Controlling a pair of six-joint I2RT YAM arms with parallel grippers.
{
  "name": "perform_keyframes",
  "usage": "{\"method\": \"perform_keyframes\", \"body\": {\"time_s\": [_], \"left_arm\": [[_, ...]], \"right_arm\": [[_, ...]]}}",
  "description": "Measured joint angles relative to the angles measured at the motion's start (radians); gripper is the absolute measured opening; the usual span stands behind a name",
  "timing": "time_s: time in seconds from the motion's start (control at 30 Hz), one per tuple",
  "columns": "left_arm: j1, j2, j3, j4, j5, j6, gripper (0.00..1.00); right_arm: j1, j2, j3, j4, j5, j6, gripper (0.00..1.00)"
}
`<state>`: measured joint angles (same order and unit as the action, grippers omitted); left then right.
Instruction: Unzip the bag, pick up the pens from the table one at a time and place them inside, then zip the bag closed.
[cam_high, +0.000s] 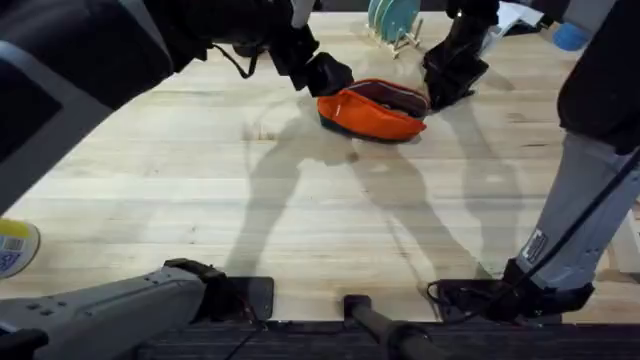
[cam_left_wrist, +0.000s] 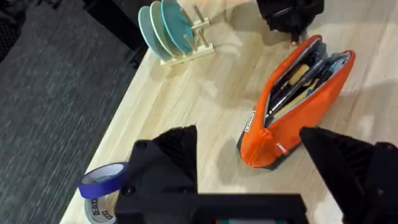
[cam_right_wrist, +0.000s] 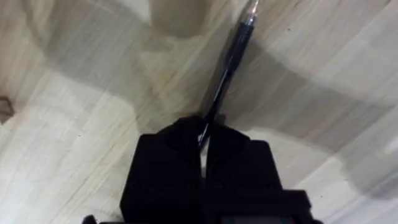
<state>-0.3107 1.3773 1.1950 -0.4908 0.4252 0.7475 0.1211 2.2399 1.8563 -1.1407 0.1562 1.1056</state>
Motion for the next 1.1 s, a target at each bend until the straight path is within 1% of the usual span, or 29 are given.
{"method": "perform_keyframes", "body": {"time_s": [0.27,0.67,0.93,1.1], "left_arm": [[0.000,0.000,0.000,0.000,0.000,0.000,0.995],[0.000,0.000,0.000,0.000,0.000,0.000,0.994],[0.000,0.000,0.000,0.000,0.000,0.000,0.993],[0.000,0.000,0.000,0.000,0.000,0.000,0.993]], "right_arm": [[-0.002,-0.047,-0.034,-0.027,0.000,-0.022,0.032],[-0.002,-0.230,-0.034,-0.082,0.000,-0.090,0.032],[0.001,-0.284,-0.034,-0.147,-0.003,-0.174,0.033],[0.019,-0.321,-0.035,-0.154,-0.003,-0.271,0.034]]}}
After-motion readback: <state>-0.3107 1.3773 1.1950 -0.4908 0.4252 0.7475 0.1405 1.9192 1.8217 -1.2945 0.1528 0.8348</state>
